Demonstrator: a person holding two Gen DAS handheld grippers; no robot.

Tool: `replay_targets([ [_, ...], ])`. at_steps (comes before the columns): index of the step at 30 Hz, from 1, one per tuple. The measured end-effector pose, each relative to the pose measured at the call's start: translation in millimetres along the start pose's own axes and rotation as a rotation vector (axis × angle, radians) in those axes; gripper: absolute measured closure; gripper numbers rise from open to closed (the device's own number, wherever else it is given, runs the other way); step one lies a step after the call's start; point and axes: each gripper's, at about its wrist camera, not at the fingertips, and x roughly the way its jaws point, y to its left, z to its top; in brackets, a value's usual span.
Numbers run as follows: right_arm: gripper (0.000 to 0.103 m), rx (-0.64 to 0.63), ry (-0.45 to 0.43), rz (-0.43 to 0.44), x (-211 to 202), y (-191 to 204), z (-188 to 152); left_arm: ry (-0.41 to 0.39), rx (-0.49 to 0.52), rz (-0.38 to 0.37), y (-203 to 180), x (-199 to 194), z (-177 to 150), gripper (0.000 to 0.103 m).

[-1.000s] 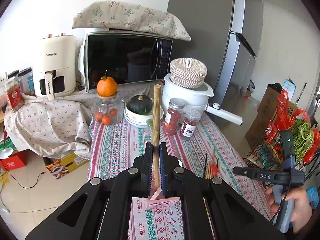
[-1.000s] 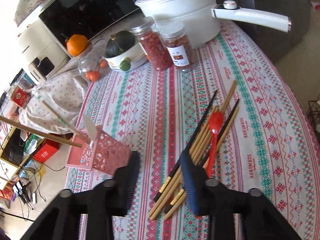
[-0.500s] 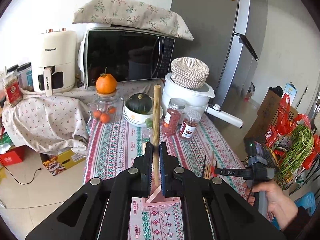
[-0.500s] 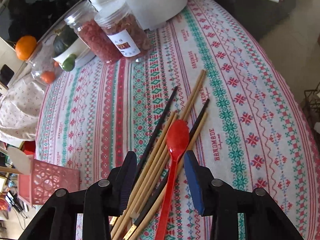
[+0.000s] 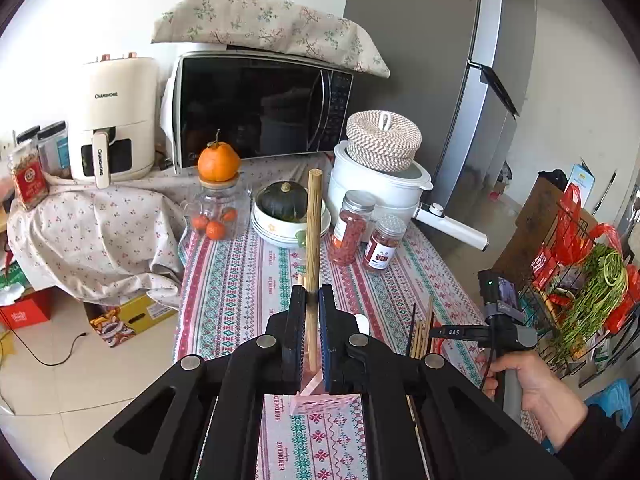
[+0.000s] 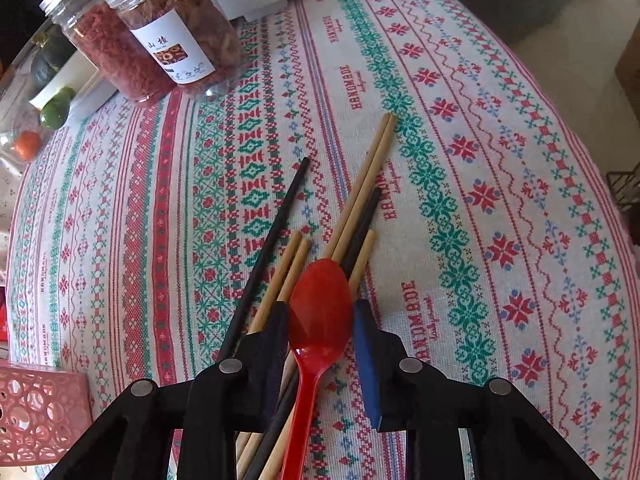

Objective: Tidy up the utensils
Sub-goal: 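Carry the chopstick to the basket with the left tool while the right tool lifts the red spoon, then drop the bamboo chopstick into the pink basket by opening the left tool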

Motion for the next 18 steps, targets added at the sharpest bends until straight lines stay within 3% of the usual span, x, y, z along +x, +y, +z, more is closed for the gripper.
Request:
replay_targets([
  [9, 0.075, 0.004, -0.202, 0.112, -81, -10, -12, 0.025, -0.008, 0.054, 1, 18, -1, 0.097],
  [14, 0.075, 0.000, -0.348, 0.201, -131, 5, -23, 0.051, -0.001, 0.073, -1, 39, -7, 0.097],
  [18, 0.075, -0.024, -0.453, 0.262, -160, 28, -33, 0.070, 0.035, 0.043, -3, 63, -15, 0.097],
])
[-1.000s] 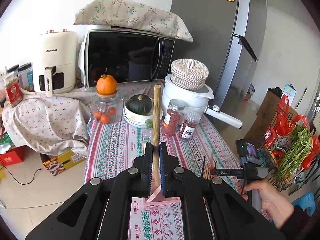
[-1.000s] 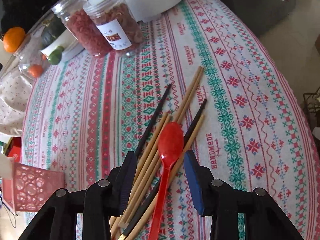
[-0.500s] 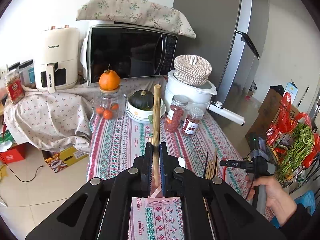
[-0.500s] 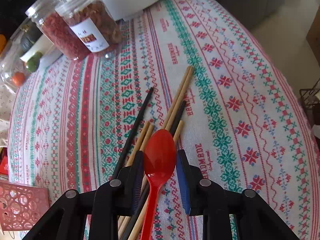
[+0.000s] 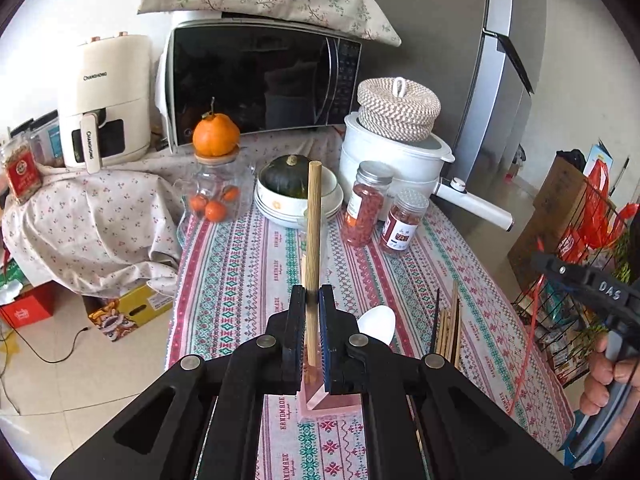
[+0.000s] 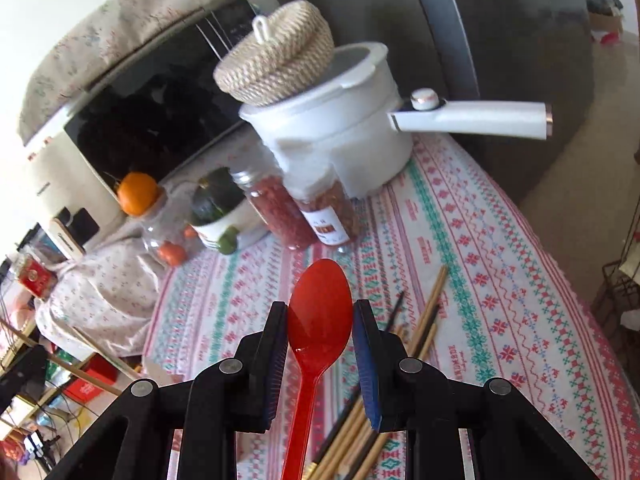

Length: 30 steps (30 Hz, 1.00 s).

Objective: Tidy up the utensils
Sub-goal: 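Drop the bamboo chopstick into the pink basket by opening the left tool, then lower the red spoon into the pink basket and open the right tool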

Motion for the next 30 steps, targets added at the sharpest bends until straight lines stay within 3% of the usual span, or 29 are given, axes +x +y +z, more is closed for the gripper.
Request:
replay_targets([
  [4, 0.075, -0.039, -0.091, 0.041, -12, 31, -2, 0.043, 0.000, -0.011, 2, 18, -4, 0.095],
  [6, 0.074, -0.069, -0.135, 0.050, -16, 46, -5, 0.062, -0.017, -0.010, 2, 15, -3, 0.088],
  [8, 0.074, -0.097, -0.164, 0.059, -18, 58, -7, 0.053, -0.040, -0.031, 3, 6, -2, 0.056],
  [10, 0.074, -0.119, -0.195, 0.065, -20, 70, -8, 0.027, -0.057, -0.033, 5, -6, -3, 0.033],
  [11, 0.074, -0.125, -0.210, 0.069, -20, 75, -9, 0.019, -0.061, -0.021, 6, -12, -4, 0.027],
  [19, 0.074, -0.132, -0.316, 0.047, -9, 106, -10, 0.119, -0.086, 0.105, 43, -14, -26, 0.023],
  [23, 0.074, -0.123, -0.378, 0.023, -1, 120, -14, 0.188, -0.120, 0.104, 62, -9, -42, 0.023],
  [30, 0.073, -0.178, -0.460, -0.053, 20, 149, -27, 0.206, -0.088, 0.115, 68, -11, -50, 0.023],
])
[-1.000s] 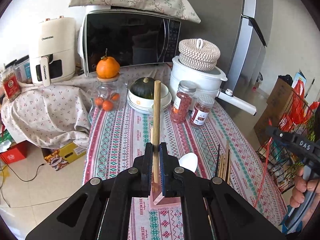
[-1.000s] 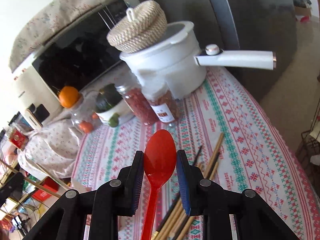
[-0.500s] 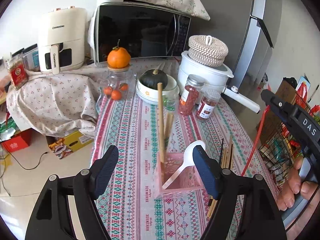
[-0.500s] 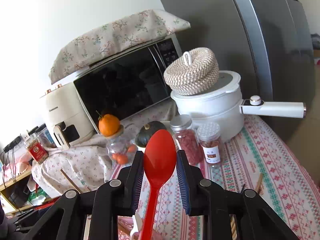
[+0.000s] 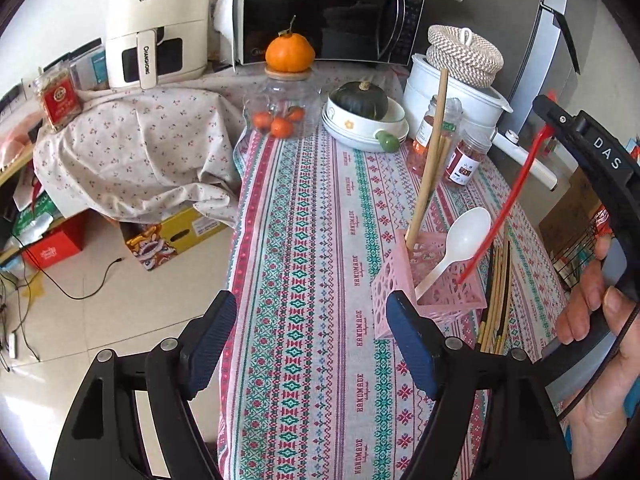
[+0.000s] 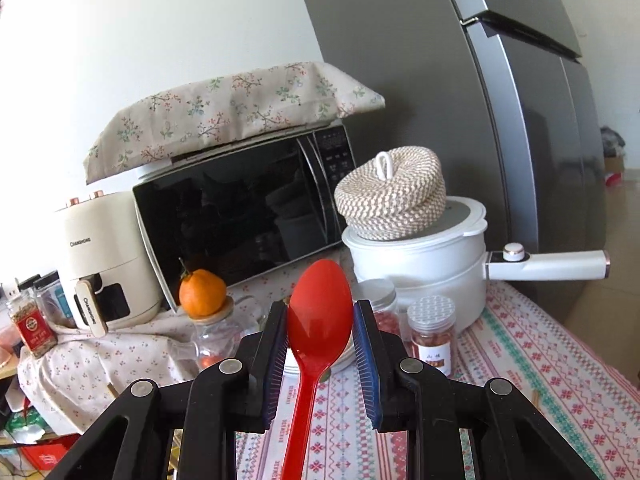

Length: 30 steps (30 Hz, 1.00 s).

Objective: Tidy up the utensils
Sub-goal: 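Lower the red spoon into the pink basket and open the right tool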

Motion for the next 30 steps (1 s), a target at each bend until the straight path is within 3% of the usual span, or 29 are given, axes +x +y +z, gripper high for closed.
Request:
replay_targets([
  [4, 0.070, -0.009, 0.071, 0.050, 9, 5, -12, 0.016, 0.005, -0.025, -5, 1, -1, 0.023],
  [5, 0.066, 0.001, 0.102, 0.077, 11, 4, -12, 0.021, 0.011, -0.030, -8, 1, -1, 0.023],
  [7, 0.048, 0.039, 0.159, 0.150, 11, -2, -9, 0.034, 0.023, -0.052, -14, 1, -3, 0.023],
  [11, 0.035, 0.147, 0.241, 0.237, -1, -30, 3, 0.068, 0.049, -0.101, -32, 3, -8, 0.023],
  [16, 0.018, 0.182, 0.278, 0.197, -22, -73, 17, 0.092, 0.108, -0.139, -58, 1, -19, 0.023],
  [30, 0.016, -0.100, 0.584, -0.015, -44, -159, -18, 0.164, 0.206, -0.228, -148, 14, -35, 0.023],
])
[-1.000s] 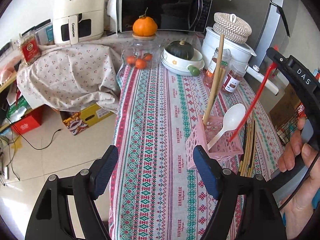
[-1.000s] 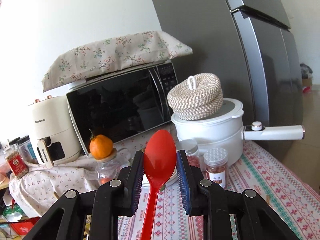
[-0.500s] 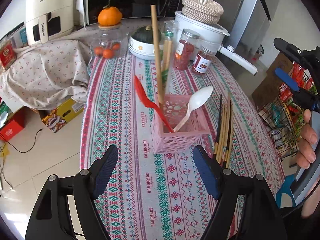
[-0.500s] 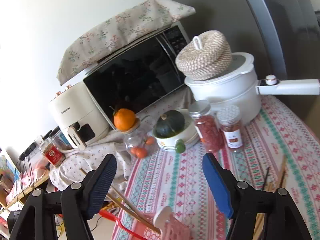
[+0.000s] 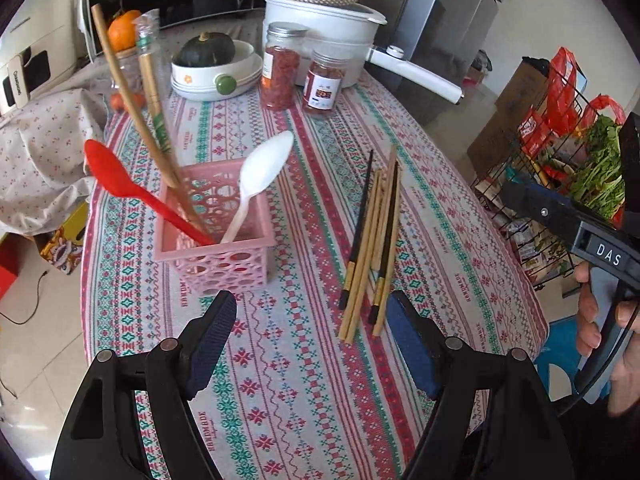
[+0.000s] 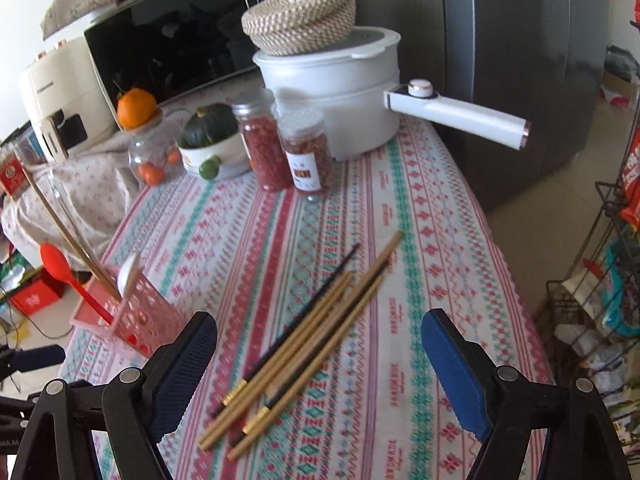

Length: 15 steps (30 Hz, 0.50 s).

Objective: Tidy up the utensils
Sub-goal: 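Lower the red spoon into the pink basket and open the right tool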

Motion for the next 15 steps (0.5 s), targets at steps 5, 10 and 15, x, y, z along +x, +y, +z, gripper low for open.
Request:
replay_targets([
  [5, 0.016, -0.005, 0.062, -0.020, 2, -14, -9, 0.009, 0.029, 0.006, -23, 11, 5, 0.023],
  [10, 0.016, 0.035, 0.105, -0.048, 9, -30, -12, 0.017, 0.044, 0.038, -34, 21, 9, 0.023],
  [15, 0.016, 0.064, 0.208, -0.082, 31, -46, -18, 0.016, 0.038, 0.058, -48, 27, 15, 0.023],
])
